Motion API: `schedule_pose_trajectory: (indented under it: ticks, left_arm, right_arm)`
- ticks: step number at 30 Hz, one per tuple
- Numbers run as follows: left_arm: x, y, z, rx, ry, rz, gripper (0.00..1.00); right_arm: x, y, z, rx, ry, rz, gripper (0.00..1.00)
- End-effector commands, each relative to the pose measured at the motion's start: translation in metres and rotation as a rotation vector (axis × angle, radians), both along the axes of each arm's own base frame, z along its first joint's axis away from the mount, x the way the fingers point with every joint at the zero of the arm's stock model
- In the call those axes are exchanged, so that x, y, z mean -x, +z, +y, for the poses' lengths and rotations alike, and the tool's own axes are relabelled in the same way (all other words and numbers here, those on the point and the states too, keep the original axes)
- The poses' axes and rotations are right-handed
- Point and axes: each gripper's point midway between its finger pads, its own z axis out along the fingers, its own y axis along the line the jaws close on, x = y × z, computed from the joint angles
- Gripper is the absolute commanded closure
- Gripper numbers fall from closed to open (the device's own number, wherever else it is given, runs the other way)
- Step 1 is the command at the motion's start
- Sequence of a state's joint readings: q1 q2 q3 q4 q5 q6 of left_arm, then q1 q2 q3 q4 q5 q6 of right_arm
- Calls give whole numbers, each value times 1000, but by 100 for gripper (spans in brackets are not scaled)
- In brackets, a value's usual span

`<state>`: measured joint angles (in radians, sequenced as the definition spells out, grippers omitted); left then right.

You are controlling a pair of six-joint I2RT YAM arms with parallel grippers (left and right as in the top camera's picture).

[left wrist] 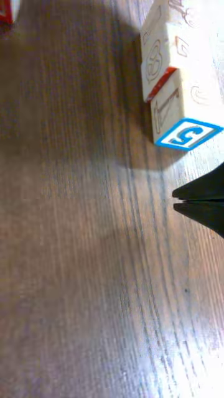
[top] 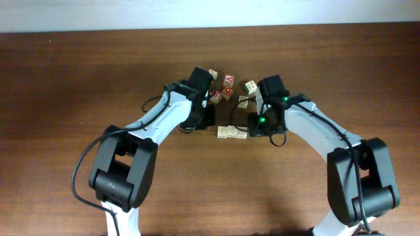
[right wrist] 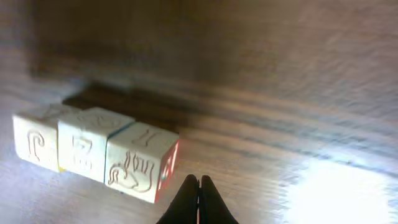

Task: Rotate 3 blocks
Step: 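Close both grippers on the ends of the three-block row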

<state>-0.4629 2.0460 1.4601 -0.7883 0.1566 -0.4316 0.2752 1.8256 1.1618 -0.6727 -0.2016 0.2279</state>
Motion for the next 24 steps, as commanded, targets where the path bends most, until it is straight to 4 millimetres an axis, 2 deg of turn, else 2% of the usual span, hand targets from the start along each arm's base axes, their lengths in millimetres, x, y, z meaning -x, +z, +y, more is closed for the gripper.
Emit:
schedule_pose_trajectory:
  ticks: [1,8,17,19,22,24]
  left_arm:
    - [2,-4,5,-16,3,11,100]
    - [-5,-3,3,-15,6,-21,100]
    - [-6,-1,-8,30,-6,-27,100]
    - [-1,-11,-15,28,-16,-7,100]
    - [-2,-13,-20,41,-25,-9,100]
    - [2,-23,-25,63,-24,25,100]
  right_arm:
    - [-20,14,-3,4,-8,-52,96]
    - [-6,9,0,-22,2,9,96]
    - [0,4,-1,-17,2,26,96]
    - [-1,4,-1,-18,3,23,96]
    - [-1,2,-1,-17,6,22,96]
    - [2,-1,-2,-15,5,29,96]
